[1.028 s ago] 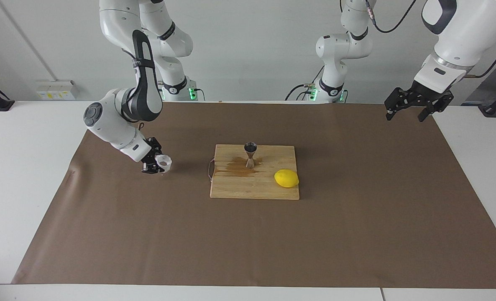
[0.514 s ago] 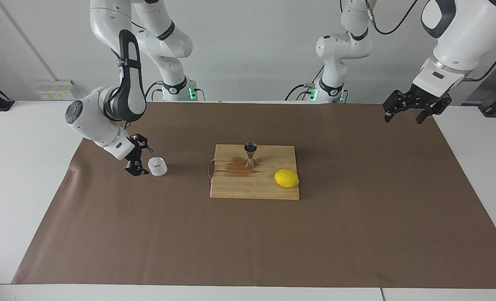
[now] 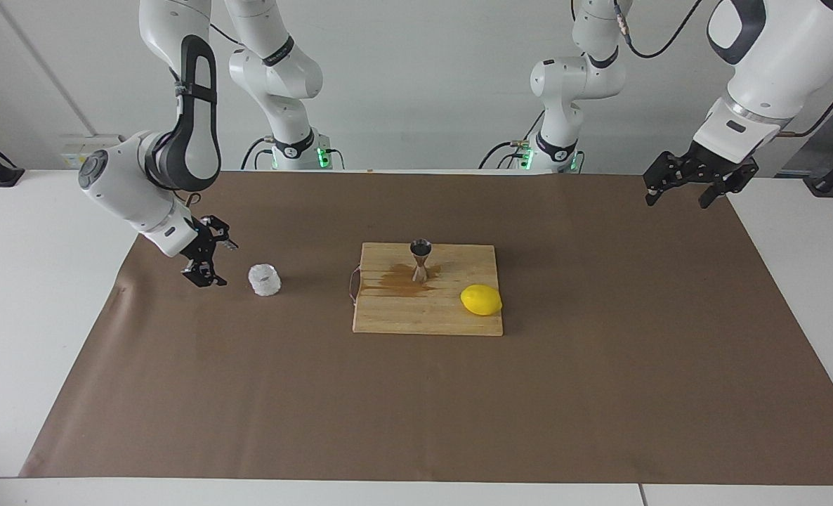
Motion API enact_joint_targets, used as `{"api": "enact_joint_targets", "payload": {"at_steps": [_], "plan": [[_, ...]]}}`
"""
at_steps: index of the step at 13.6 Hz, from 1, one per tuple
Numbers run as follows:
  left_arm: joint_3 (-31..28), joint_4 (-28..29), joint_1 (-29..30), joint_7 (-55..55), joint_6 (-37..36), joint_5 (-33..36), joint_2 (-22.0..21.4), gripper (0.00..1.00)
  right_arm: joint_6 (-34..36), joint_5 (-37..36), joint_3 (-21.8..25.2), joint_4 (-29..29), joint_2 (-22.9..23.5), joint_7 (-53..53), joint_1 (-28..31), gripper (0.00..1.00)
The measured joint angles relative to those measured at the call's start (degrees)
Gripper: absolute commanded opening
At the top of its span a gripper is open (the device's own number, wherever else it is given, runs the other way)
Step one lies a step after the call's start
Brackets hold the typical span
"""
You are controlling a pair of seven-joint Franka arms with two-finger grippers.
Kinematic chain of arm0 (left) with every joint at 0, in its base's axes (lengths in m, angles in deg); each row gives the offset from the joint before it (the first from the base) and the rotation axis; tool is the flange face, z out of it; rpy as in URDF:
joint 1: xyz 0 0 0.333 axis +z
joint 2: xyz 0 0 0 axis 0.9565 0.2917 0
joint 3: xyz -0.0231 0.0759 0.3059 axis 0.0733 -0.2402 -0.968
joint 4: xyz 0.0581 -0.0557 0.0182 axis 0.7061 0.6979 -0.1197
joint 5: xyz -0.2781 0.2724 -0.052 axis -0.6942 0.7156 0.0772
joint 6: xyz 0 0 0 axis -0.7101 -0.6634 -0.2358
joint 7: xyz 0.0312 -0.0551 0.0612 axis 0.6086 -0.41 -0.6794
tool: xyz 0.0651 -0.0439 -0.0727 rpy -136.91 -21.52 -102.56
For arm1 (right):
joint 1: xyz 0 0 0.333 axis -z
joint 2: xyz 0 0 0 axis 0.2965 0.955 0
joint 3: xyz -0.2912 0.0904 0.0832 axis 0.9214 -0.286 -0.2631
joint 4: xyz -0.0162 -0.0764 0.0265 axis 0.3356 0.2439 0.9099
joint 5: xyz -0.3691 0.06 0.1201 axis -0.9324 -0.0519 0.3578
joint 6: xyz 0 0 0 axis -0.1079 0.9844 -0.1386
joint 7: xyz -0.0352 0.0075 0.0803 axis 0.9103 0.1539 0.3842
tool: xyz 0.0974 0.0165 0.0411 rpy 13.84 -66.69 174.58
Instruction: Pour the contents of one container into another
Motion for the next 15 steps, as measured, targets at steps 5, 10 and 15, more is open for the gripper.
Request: {"api": "enact_joint_targets", "payload": {"at_steps": [5, 10, 15], "plan": [[0.0, 0.0, 0.0, 0.0, 0.0, 0.0, 0.0, 1.00, 1.2, -6.4, -1.1, -5.5, -4.5, 34.1, -5.8, 1.00], [0.0, 0.0, 0.0, 0.0, 0.1, 0.0, 0.0, 1.00, 4.6, -10.4, -1.3, -13.5, -4.5, 66.1, -12.3, 1.00], [0.0, 0.0, 0.0, 0.0, 0.1, 0.0, 0.0, 1.00, 12.5, -11.0, -1.4, -20.7, -4.5, 92.2, -15.4, 1.00]]}}
